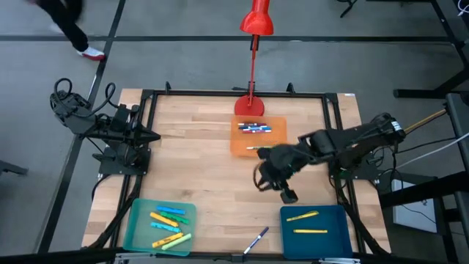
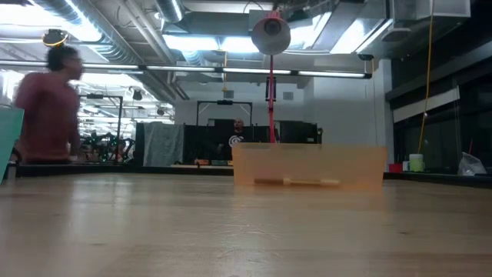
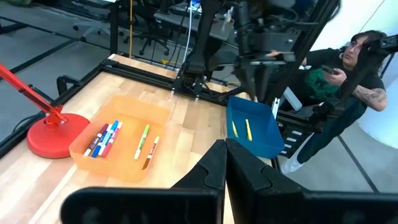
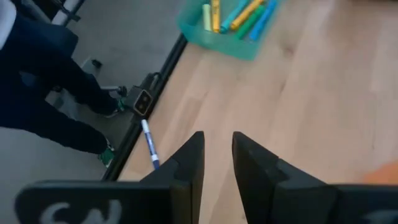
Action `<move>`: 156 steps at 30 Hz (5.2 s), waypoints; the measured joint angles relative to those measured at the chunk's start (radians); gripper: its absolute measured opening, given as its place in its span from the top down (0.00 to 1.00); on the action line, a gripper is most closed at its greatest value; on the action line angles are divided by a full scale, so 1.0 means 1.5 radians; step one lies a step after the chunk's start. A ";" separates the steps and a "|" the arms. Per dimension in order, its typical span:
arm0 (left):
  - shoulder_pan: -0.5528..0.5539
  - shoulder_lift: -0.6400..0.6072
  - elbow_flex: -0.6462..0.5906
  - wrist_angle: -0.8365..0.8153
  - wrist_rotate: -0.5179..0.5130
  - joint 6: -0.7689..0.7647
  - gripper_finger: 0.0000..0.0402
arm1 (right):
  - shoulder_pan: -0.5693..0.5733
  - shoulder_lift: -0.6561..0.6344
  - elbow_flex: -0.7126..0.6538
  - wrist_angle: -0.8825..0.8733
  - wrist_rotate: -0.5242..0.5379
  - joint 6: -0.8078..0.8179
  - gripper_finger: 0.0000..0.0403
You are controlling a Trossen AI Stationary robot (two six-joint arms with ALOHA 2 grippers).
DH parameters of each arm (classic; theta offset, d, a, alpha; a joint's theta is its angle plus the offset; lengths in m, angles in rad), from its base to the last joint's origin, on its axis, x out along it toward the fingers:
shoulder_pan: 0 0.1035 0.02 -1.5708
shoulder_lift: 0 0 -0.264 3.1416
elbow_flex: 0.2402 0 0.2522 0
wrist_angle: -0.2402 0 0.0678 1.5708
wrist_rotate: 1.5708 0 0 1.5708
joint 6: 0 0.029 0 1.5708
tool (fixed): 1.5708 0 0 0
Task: Pick & Place Markers
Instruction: Put the blue marker pen into the orange bin
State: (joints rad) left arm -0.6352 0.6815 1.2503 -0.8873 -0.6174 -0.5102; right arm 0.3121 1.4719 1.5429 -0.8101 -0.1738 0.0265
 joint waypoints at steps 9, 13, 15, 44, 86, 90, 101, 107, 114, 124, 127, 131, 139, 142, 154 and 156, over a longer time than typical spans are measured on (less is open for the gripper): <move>0.000 0.018 0.000 -0.002 -0.024 0.052 1.00 | 0.105 0.000 0.001 0.001 0.101 0.001 0.80; 0.000 0.031 0.000 -0.004 -0.029 0.053 0.99 | 0.135 0.000 0.001 0.007 0.127 0.028 0.80; 0.000 0.037 0.000 -0.004 -0.029 0.053 1.00 | 0.146 0.000 0.001 0.017 0.128 0.033 0.80; 0.068 0.098 0.000 0.133 -0.095 0.197 1.00 | 0.188 0.079 0.000 0.108 0.133 0.032 0.80; 0.246 0.126 0.000 0.135 0.111 0.197 0.99 | 0.236 0.080 0.000 0.163 0.140 0.097 0.68; 0.246 0.126 0.000 0.135 0.111 0.197 0.98 | 0.238 0.084 0.000 0.163 0.132 0.099 0.68; 0.246 0.126 0.000 0.135 0.111 0.197 0.98 | 0.239 0.084 0.066 0.121 0.139 0.095 0.67; 0.246 0.125 0.000 0.129 0.111 0.197 0.99 | 0.239 0.114 0.125 0.072 0.144 0.088 0.67; 0.246 0.125 0.000 0.113 0.111 0.189 0.98 | 0.239 0.168 0.177 -0.040 0.144 0.047 0.67; 0.246 0.125 0.000 0.114 0.111 0.189 0.99 | 0.239 0.225 0.178 -0.072 0.146 0.009 0.67; 0.246 0.125 0.000 0.114 0.111 0.190 0.98 | 0.239 0.250 0.178 -0.074 0.145 0.008 0.67; 0.246 0.125 0.000 0.114 0.111 0.190 0.98 | 0.238 0.284 0.178 -0.075 0.145 0.006 0.67; 0.246 0.125 0.000 0.114 0.111 0.190 0.98 | 0.239 0.333 0.178 -0.075 0.133 -0.002 0.67; 0.246 0.125 0.000 0.114 0.111 0.192 0.98 | 0.241 0.345 0.178 -0.074 0.132 0.000 0.67; 0.246 0.125 0.000 0.114 0.111 0.192 0.98 | 0.245 0.398 0.178 -0.074 0.110 -0.003 0.67; 0.246 0.125 0.000 0.114 0.111 0.192 0.98 | 0.245 0.409 0.178 -0.073 0.096 -0.003 0.67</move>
State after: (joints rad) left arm -0.2665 0.8696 1.2499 -0.7158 -0.4507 -0.2226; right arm 0.6796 2.0848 1.8103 -0.9192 -0.0299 0.0215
